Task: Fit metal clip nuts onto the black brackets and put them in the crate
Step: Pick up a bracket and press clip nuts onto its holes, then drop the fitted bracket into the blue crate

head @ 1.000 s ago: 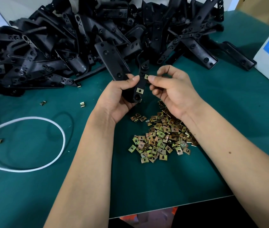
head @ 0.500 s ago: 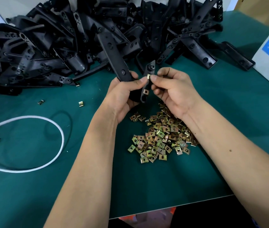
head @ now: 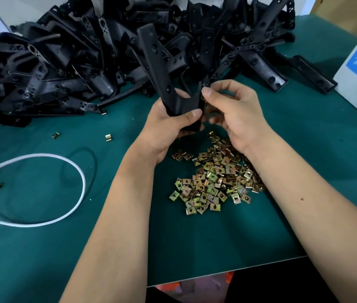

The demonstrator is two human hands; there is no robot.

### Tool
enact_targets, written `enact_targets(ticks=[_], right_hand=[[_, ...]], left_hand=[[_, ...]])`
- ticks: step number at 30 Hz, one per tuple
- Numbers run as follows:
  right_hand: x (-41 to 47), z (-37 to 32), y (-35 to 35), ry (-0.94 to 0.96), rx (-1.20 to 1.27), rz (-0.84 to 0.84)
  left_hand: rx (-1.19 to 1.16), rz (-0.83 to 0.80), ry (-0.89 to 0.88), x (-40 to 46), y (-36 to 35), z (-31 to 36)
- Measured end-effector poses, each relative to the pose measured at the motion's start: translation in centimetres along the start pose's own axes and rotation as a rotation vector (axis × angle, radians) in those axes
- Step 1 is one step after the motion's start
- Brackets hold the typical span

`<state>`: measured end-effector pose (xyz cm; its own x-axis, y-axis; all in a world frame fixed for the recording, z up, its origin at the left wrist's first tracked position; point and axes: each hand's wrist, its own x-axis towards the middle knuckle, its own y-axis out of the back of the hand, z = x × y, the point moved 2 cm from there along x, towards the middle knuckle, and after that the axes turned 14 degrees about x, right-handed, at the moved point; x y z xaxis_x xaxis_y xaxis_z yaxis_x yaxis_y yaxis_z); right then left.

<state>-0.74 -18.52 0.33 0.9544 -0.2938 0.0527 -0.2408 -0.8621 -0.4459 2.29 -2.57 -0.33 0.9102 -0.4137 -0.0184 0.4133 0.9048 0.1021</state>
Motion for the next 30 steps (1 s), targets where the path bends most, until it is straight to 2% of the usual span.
enact_targets(ticks=[4,9,15,20,26,30], right_hand=[[0.1,0.2,0.0,0.118,-0.142,0.066],[0.3,0.2,0.6,0.086,-0.088,0.109],[-0.6,-2.3,1.8,0.084,-0.027,0.150],[-3.7,-6.5,7.6,0.126,0.072,0.317],[-11.7,-12.9,19.2,0.330,0.202,0.502],[-18.7,-15.1,27.1,0.451,0.318,0.628]], left_hand=[[0.183,0.050,-0.081,0.1,-0.5,0.1],[0.426,0.154,-0.196,0.3,-1.4,1.1],[0.355,0.154,-0.194,0.3,-4.5,2.7],[0.294,0.016,-0.250,0.1,-13.5,5.5],[0.363,-0.353,-0.294,-3.3,-28.1,7.4],[0.475,-0.487,-0.322,-6.9,-37.3,7.5]])
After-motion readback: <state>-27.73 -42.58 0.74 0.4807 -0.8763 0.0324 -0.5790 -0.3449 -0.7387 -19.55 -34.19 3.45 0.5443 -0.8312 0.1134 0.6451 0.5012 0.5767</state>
